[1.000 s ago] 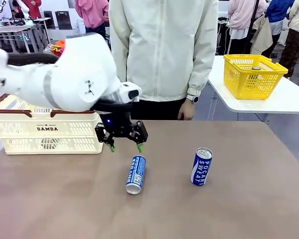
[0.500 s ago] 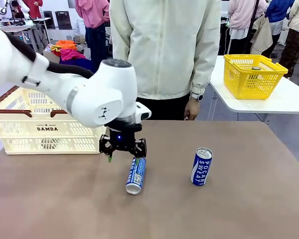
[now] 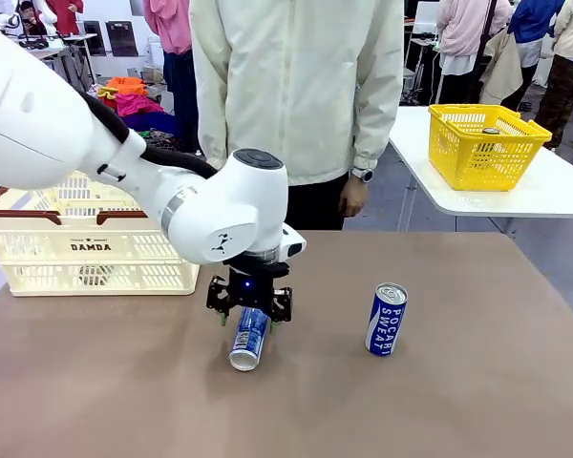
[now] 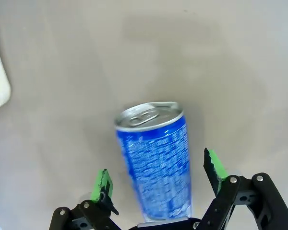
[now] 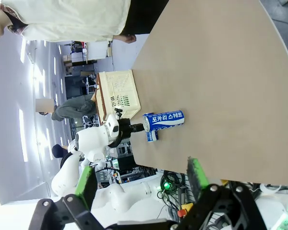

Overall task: Place the drinks into the Shopping basket.
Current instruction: Pick up one drink and place it into the Shopping basket.

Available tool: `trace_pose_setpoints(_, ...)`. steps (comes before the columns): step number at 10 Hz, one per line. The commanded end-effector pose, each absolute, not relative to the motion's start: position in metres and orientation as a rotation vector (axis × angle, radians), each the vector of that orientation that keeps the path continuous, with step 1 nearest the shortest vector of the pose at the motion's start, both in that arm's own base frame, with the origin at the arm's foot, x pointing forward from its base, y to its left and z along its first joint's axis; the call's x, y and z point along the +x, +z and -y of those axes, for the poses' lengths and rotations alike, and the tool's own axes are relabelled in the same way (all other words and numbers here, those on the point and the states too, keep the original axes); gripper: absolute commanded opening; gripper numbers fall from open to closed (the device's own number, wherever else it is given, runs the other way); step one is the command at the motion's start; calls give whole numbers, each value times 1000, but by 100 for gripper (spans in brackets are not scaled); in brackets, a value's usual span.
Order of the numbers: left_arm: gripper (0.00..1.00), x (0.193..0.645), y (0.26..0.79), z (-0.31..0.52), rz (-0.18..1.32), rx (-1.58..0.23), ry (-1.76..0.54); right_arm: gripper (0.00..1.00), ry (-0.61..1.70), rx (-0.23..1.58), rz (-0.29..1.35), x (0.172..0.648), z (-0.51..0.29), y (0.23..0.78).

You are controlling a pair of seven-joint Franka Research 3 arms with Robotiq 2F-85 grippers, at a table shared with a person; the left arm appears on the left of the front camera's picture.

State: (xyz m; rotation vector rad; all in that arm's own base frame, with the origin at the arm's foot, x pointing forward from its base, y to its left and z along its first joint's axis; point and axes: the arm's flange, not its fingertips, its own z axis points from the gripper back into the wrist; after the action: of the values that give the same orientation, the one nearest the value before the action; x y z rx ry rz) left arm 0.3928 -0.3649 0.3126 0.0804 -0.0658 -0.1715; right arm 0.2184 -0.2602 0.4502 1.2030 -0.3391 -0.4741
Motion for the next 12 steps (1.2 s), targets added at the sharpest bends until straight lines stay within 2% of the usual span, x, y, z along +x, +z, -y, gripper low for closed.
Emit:
trace_pose_setpoints(1,100,398,303,374,48,70,-167,100,-458,1205,342,216,262,451)
trace_pose_setpoints(7,100,399,295,375,2,48,-172,100,-458,1205,342,216,262,451)
trace_pose_setpoints(8,44,400,295,374,-1,51,-172,100,-458,1205,342,216,262,451)
trace_pose_setpoints(9,0,400,296,373,3,42,-175,100,-458,1205,342,216,262,451)
trace_pose_setpoints(12,0,399,298,370,4,28,-174,100,-458,1205,342,216,262,451)
